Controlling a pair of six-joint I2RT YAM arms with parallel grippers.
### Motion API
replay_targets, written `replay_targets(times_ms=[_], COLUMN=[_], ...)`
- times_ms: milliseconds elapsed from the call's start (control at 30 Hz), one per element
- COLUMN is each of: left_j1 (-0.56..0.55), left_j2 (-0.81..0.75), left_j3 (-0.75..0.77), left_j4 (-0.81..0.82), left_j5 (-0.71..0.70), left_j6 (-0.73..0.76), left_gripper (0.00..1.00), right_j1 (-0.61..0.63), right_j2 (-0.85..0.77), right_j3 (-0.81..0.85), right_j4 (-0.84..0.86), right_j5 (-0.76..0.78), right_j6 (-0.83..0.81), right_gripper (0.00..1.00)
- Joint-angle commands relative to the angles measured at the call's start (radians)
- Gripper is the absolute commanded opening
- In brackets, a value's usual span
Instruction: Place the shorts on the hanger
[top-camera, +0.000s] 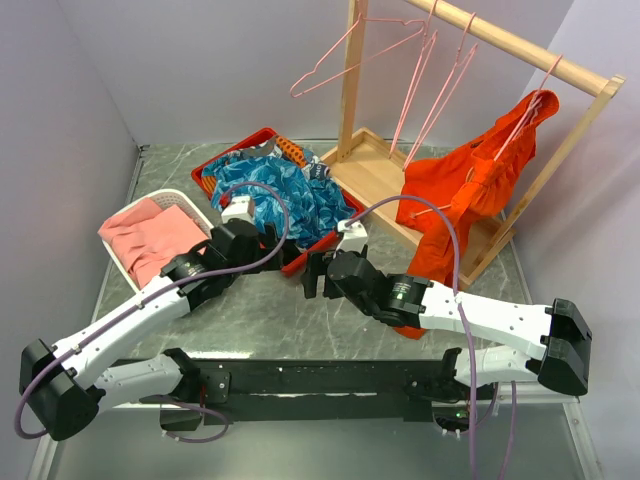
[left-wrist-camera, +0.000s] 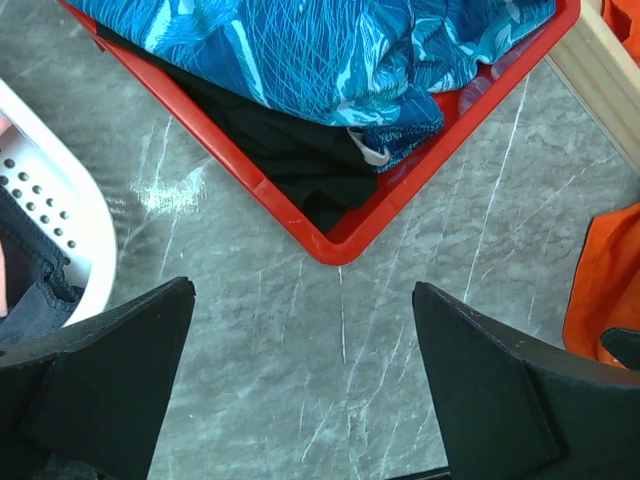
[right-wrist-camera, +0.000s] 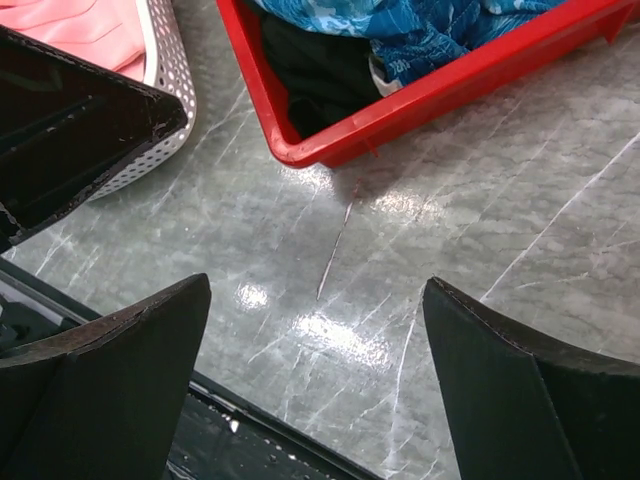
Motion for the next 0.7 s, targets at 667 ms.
replay_targets(times_ms=[667], left_j1=[0.163], left_j2=[0.356], left_j3=[0.442], left_j4=[-0.045], left_j5=[-0.091], left_j6=[0.065], left_gripper=[0.97], right_j1=[0.007], right_j2=[-0.102], right_j3=[-0.042], right_j4=[-0.011], right_j5=[0.077], right_j6=[0.034], right_gripper=[0.95])
